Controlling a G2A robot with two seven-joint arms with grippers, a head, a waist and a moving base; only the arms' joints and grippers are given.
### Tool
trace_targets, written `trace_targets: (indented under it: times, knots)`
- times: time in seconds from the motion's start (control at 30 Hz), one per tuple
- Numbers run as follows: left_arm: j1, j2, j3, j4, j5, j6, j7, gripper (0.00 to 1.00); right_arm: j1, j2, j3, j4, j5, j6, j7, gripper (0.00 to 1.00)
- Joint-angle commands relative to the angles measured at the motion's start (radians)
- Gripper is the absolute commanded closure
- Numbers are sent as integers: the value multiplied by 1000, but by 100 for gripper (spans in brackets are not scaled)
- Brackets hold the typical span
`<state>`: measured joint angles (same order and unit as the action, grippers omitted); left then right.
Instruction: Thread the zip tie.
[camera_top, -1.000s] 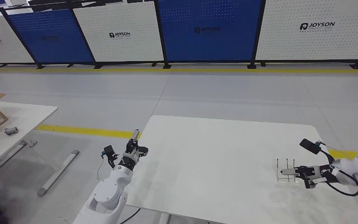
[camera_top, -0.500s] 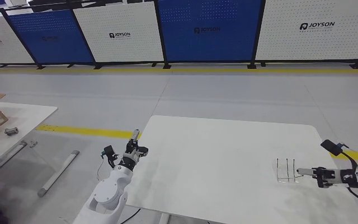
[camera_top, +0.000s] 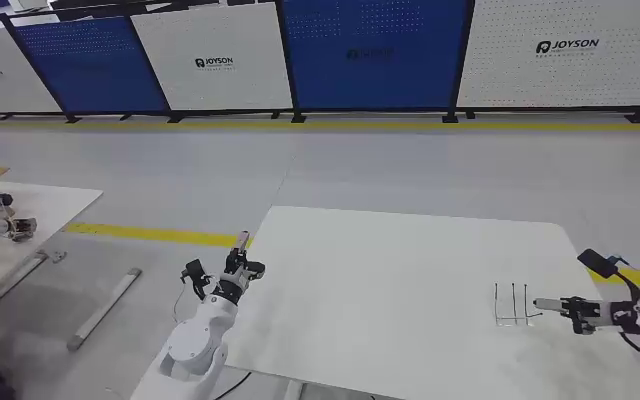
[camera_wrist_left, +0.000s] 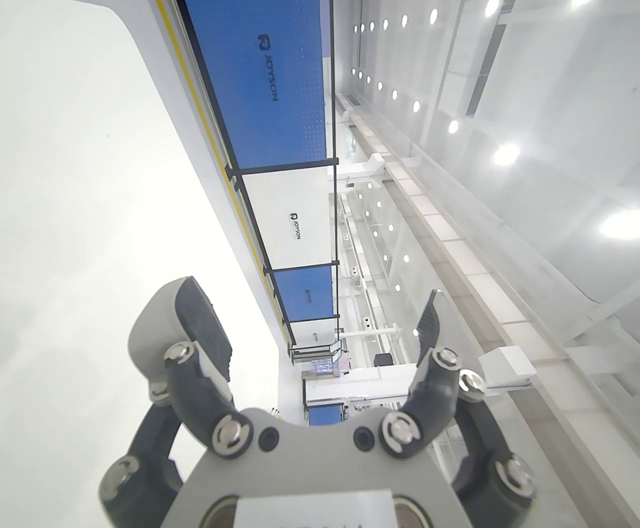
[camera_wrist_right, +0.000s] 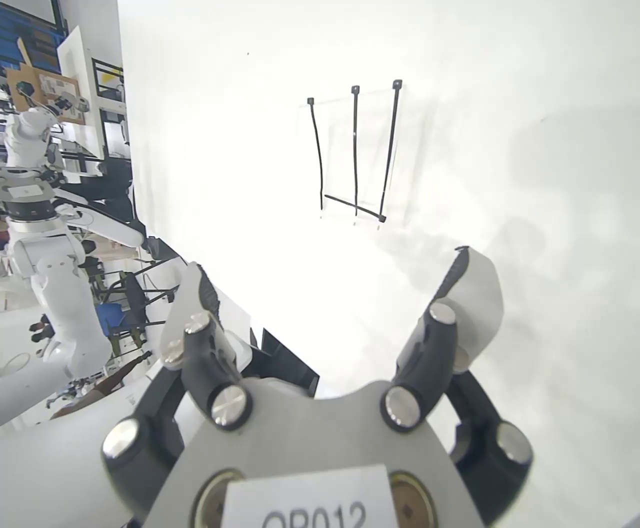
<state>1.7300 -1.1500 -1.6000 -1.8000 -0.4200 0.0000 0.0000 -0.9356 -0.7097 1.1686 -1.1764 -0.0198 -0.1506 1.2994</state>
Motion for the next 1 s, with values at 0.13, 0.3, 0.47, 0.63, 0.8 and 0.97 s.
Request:
trace_targets:
  times: [0.13, 0.3, 0.47, 0.63, 0.8, 0.97]
  knots:
    - [0, 0, 0, 0, 0, 0, 0, 0, 2, 0, 1, -3, 0, -5, -6, 0]
    - [0, 0, 0, 0, 0, 0, 0, 0, 30, -2, -4, 12, -43, -41, -14, 0]
    - [0, 0, 0, 0, 0, 0, 0, 0, 86, -14, -51, 39, -116, -42, 2, 0]
    - [0, 0, 0, 0, 0, 0, 0, 0, 166, -46, -140, 103, -188, -53, 7, 0]
    - [0, 0, 0, 0, 0, 0, 0, 0, 254, -92, -231, 219, -190, -58, 37, 0]
    - [0, 0, 0, 0, 0, 0, 0, 0, 254, -92, -231, 219, -190, -58, 37, 0]
